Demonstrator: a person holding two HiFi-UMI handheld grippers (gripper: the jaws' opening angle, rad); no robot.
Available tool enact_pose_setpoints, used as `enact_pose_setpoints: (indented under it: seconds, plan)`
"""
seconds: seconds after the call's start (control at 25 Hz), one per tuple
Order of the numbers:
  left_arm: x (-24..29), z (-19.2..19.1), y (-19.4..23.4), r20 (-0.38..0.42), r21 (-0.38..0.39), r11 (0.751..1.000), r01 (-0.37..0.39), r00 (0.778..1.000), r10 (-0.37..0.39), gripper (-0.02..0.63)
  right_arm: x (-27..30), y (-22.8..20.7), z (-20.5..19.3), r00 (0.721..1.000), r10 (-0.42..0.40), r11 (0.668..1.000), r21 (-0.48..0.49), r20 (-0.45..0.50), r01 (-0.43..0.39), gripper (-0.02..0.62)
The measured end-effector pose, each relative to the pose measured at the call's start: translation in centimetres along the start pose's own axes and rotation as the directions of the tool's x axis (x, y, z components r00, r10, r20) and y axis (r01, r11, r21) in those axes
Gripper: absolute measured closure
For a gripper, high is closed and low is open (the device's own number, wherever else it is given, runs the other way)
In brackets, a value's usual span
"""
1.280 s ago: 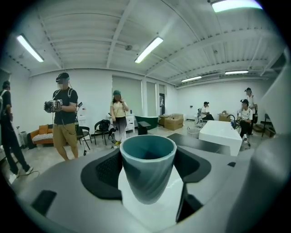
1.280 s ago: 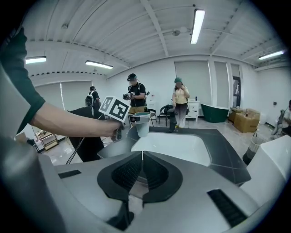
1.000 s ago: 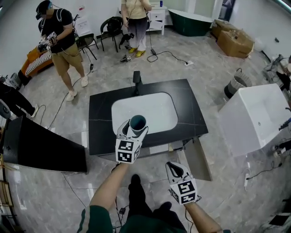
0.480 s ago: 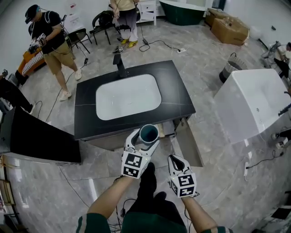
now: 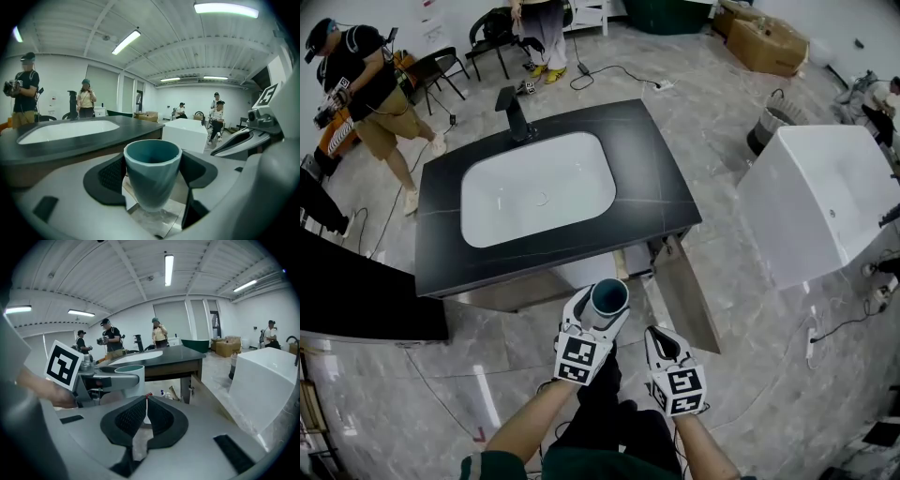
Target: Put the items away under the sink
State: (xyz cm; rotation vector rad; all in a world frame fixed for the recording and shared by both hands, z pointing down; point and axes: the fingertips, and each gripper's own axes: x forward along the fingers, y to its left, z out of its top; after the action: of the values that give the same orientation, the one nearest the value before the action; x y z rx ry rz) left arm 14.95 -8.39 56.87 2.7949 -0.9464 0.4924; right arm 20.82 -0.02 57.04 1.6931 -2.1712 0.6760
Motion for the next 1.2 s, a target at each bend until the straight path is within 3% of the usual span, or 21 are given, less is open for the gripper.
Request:
enact_pose_setpoints:
  seconds: [0.44,0.76,1.2]
  plan:
    - [11.2,-12.6,4.9,0.039,-0.016,0.998,-0.054,0.998,0.055,0.241,12.4,-6.4,-7.7,0.994,-0.025,0.999,-0.026,0.107,0.028,0.552]
    - [18.5,-21.4,9.0,0.066,0.003,0.995,-0.095,0.993,0.095,0.241,20.9,-8.6,-14.2,0.985,0.010,0.996,-0.091,0.172,0.006,0.552]
    - [25.5,-30.8,12.7,0.083,-0.034,0.993,-0.113,0.990,0.115,0.241,26.1,-11.8,-22.3,0.980,-0.004,0.997,-0.080,0.201,0.021,0.552]
